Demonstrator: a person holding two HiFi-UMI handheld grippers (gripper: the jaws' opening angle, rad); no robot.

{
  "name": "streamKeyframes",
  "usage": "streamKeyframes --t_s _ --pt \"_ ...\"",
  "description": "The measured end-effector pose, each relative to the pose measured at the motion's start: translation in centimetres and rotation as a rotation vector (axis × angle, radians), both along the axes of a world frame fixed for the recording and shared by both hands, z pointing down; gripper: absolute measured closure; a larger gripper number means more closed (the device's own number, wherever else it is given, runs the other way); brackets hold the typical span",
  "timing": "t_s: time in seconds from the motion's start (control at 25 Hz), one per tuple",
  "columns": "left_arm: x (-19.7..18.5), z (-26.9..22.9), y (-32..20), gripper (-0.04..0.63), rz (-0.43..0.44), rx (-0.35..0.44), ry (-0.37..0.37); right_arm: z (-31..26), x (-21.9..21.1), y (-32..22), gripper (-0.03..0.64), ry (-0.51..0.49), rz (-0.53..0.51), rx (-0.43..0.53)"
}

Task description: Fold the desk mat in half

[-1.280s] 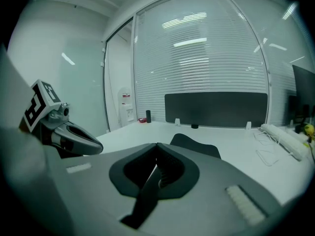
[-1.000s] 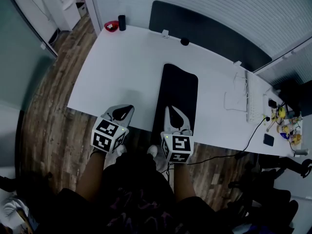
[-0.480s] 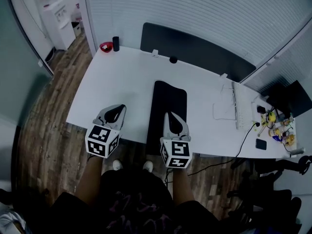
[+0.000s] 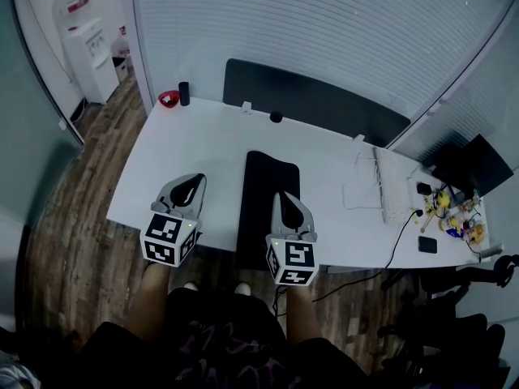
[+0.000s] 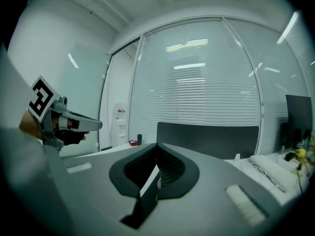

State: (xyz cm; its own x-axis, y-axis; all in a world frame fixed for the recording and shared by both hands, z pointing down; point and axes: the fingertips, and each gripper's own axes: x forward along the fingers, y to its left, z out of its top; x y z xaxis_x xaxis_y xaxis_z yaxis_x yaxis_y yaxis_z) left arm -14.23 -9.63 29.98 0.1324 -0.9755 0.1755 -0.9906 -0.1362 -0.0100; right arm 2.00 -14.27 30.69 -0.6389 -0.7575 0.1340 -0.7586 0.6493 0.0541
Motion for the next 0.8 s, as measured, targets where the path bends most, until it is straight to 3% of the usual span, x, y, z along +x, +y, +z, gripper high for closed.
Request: streamKeyframes --t_s 0.4,0.6,0.8 --pt "-0.48 -0.3 -0.52 0.597 -0.022 0.026 0.002 0.03 0.4 -0.28 0.61 -0.016 0.012 0.003" --pt "-0.23 -0.42 -0.65 0.597 0.008 0.049 0.041 0.14 0.42 -0.41 0.609 -0.013 0.013 0.006" --pt "-0.46 -0.4 -0.77 0.597 0.021 0.048 0.031 0.05 0.0 -0.49 0.609 -0.01 0.016 0.009"
